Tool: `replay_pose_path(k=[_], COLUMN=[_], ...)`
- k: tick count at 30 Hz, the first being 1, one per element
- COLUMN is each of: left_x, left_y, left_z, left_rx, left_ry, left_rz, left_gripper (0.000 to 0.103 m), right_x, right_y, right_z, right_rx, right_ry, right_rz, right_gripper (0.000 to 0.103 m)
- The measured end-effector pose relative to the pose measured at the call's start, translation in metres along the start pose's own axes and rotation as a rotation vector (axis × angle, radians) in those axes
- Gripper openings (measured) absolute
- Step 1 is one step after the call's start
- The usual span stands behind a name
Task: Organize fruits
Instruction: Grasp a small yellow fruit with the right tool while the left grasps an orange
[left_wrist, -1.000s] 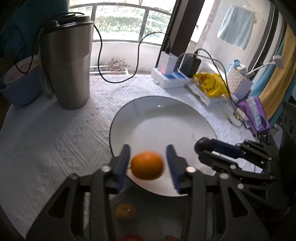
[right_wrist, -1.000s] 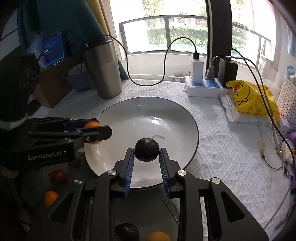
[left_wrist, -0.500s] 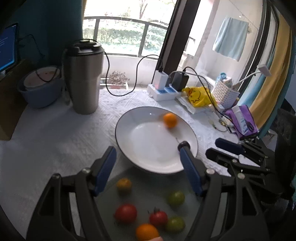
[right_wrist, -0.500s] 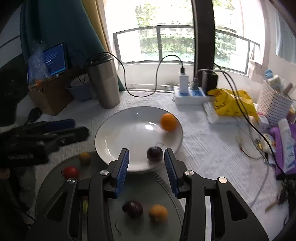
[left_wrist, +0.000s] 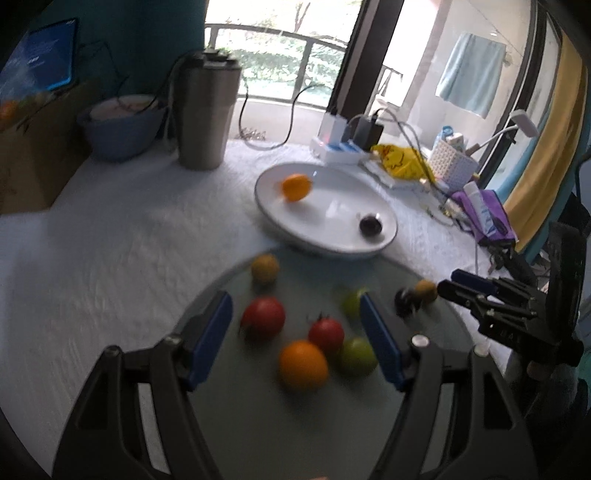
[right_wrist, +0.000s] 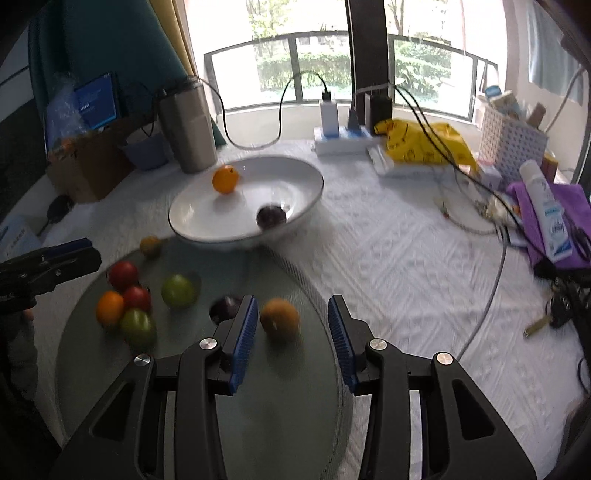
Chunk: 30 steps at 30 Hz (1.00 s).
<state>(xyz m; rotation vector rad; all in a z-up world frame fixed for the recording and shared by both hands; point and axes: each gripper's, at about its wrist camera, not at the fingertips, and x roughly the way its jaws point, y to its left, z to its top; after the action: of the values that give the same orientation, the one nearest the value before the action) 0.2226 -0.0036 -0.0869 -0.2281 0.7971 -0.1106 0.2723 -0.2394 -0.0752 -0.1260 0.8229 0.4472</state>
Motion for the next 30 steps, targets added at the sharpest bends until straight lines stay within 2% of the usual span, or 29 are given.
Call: replay_pose_path(k=[5,11,12,14,15,16,18,25,30], left_x=[0.005,0.015,0.018,0.023,0.025,0.027,0.027,0.022,0.011], left_y=[0.003,0.000,-0.001,-0.003,-0.005,-0.009,-0.014,-0.014,-0.016], left_z=[-0.019,-0.027,-0.027,-0.028,-0.030,-0.031,-0.033,-0.031,-0.020], left_rx=[-0.008,0.019,0.027,0.038,0.043,0.059,0.082,0.075,0.075], left_ry=[0.030,0.069,0.074,0.097,0.106,0.115,0.116,0.110,0.076], left_rz=[0.040,0.046,0.043,0.023,0.012,0.009,0.013,0.004,-0.011], left_gripper=[0.073,0.072,0.062,0.053,0.046,0.043,0.034,0.033,0.033], right_x=[0.005,0.016,0.019,0.022,0.023,0.025,0.026,0.020,0.008], right_y=[0.000,0.003,0.004,0.004,0.004,0.004,0.005,0.005,0.009], right_z=[-0.008,-0.008,-0.008,-0.008,-0.007,-0.007,-0.007,-0.005,0.006], right_rx=[-0.003,-0.015,-0.018,-0.019,-0.020,-0.021,-0.029,-0.034,-0.047], right_ry=[0.012,0.027,0.030,0.033,0.035,0.042,0.043,0.027,-0.007], right_rz=[0.018,0.028,0.028,0.031,0.035,0.040,0.040,0.045,0.050], right_gripper=[0.042,0.042,0.042,0.039,0.032,0.030,0.028,0.028,0.028])
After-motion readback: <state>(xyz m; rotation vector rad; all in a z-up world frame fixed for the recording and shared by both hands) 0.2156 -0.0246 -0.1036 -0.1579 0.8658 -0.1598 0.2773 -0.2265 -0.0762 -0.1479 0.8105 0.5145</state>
